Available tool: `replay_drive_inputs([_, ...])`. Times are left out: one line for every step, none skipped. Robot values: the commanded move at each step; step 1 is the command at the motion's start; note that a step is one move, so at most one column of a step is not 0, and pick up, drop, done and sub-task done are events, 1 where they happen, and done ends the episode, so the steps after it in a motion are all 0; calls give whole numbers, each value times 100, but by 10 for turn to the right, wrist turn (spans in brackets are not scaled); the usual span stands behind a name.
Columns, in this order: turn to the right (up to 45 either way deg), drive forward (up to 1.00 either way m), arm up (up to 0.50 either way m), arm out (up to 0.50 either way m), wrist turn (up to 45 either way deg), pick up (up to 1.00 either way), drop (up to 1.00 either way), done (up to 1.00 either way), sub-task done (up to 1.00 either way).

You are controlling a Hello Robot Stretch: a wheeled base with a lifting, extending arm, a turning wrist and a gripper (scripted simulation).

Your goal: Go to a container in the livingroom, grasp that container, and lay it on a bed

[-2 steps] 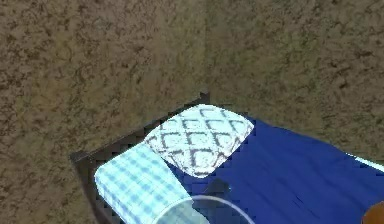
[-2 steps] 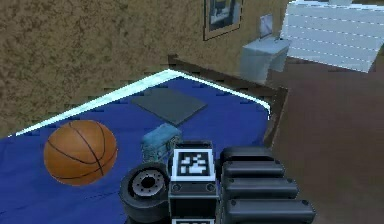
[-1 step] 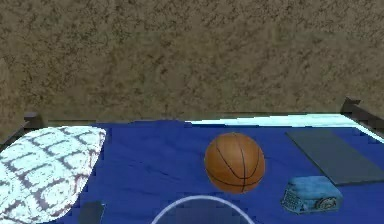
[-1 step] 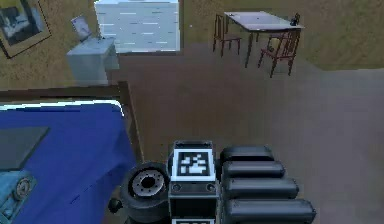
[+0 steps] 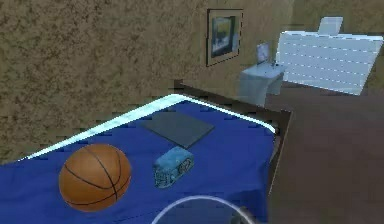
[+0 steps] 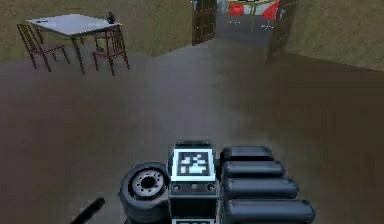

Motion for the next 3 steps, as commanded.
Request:
replay_drive_inputs([420, 0, 0, 0, 0, 0, 0, 0, 0])
replay_drive_inputs([-450, 0, 0, 0, 0, 0, 0, 0, 0])
replay_drive_inputs([-450, 0, 0, 0, 0, 0, 0, 0, 0])
